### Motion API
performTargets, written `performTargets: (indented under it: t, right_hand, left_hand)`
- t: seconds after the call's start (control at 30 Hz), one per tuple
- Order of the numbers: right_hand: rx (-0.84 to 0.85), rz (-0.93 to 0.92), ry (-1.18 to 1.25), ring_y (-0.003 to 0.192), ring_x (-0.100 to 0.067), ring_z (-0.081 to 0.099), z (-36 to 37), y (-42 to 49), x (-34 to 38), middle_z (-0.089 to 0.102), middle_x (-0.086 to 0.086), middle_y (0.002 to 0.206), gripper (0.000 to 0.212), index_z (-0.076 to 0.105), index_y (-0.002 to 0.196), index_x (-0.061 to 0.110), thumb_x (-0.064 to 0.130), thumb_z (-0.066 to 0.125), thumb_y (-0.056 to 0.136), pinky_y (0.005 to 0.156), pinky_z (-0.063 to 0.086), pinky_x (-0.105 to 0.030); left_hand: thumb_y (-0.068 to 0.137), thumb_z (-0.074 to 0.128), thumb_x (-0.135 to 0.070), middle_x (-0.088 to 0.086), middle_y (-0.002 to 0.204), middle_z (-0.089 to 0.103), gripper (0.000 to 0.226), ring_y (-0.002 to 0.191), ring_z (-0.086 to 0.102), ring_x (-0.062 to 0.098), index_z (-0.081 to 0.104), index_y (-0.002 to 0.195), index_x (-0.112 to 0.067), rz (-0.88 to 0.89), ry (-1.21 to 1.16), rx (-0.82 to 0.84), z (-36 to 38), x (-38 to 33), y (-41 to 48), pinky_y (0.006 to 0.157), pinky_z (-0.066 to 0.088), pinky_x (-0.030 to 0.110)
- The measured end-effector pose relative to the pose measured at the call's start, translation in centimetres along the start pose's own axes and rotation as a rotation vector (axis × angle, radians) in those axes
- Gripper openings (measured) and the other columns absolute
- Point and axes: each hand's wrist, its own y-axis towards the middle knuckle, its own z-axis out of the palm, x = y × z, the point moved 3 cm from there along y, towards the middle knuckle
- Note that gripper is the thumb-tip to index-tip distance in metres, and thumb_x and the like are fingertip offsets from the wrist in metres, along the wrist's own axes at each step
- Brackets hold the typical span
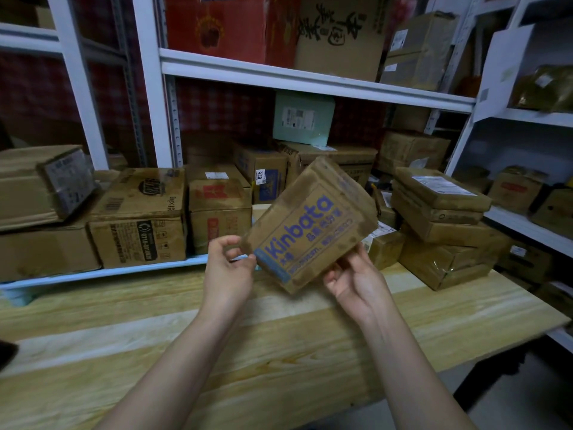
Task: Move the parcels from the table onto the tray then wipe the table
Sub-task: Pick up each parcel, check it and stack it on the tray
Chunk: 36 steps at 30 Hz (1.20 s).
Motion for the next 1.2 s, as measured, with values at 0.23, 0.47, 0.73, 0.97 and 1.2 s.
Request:
performTargets:
  t: [0.23, 0.47, 0.73, 0.97, 1.2]
  right_hand:
    - [0.011, 0.096, 0.003, 0.104, -0.034, 0.064, -0.2, -1.3, 0.9, 0.074, -0.017, 0.109, 0.059, 0.066, 0.117, 0.017, 0.066, 0.042, 0.094, 0.08, 0.053, -0.041]
    - [-0.017, 0.171, 0.11, 0.118, -0.047, 0.059, -0.3, -2.1, 0.7, 0.064, -0.027, 0.124, 0.074, 0.061, 0.117, 0.013, 0.077, 0.043, 0.085, 0.106, 0.043, -0.062]
    - [0.104, 0.267, -0.03, 0.119, -0.043, 0.061, -0.4, -2.4, 1.0, 0.069, -0.02, 0.124, 0.072, 0.063, 0.129, 0.023, 0.074, 0.037, 0.087, 0.09, 0.052, -0.055]
    - [0.149, 0.352, -0.062, 0.122, -0.046, 0.059, -1.2, -1.9, 0.4, 0.061, -0.02, 0.136, 0.083, 0.05, 0.142, 0.023, 0.078, 0.047, 0.081, 0.099, 0.045, -0.067]
    - [0.162, 0.307, -0.05, 0.119, -0.047, 0.061, -1.0, -1.5, -0.8, 0.061, -0.018, 0.137, 0.057, 0.053, 0.14, 0.028, 0.053, 0.059, 0.089, 0.099, 0.044, -0.071]
  left_hand:
    - [0.088, 0.052, 0.01, -0.009, 0.094, 0.053, 0.038, 0.085, 0.055, 0.001, 0.049, 0.108, -0.022, 0.056, 0.019, -0.107, -0.6, -0.7, 0.4, 0.067, 0.04, 0.01]
    - [0.093, 0.051, 0.002, -0.011, 0.101, 0.06, 0.033, 0.092, 0.056, -0.004, 0.055, 0.101, -0.03, 0.012, -0.054, -0.077, -0.4, -1.2, 0.2, 0.075, 0.042, 0.013]
    - [0.098, 0.049, -0.012, 0.002, 0.115, 0.062, 0.021, 0.108, 0.061, 0.019, 0.051, 0.096, -0.033, -0.037, -0.079, -0.082, -0.3, -1.3, 0.3, 0.097, 0.047, 0.039]
    - [0.097, 0.052, -0.007, -0.011, 0.097, 0.057, 0.021, 0.087, 0.056, 0.002, 0.051, 0.112, -0.022, -0.018, -0.1, -0.115, -0.6, -1.9, 0.6, 0.089, 0.047, 0.028]
    - [0.096, 0.051, -0.004, -0.014, 0.098, 0.056, 0.03, 0.08, 0.055, -0.007, 0.048, 0.12, -0.021, 0.006, -0.046, -0.097, -1.1, -2.1, 0.7, 0.074, 0.044, 0.012]
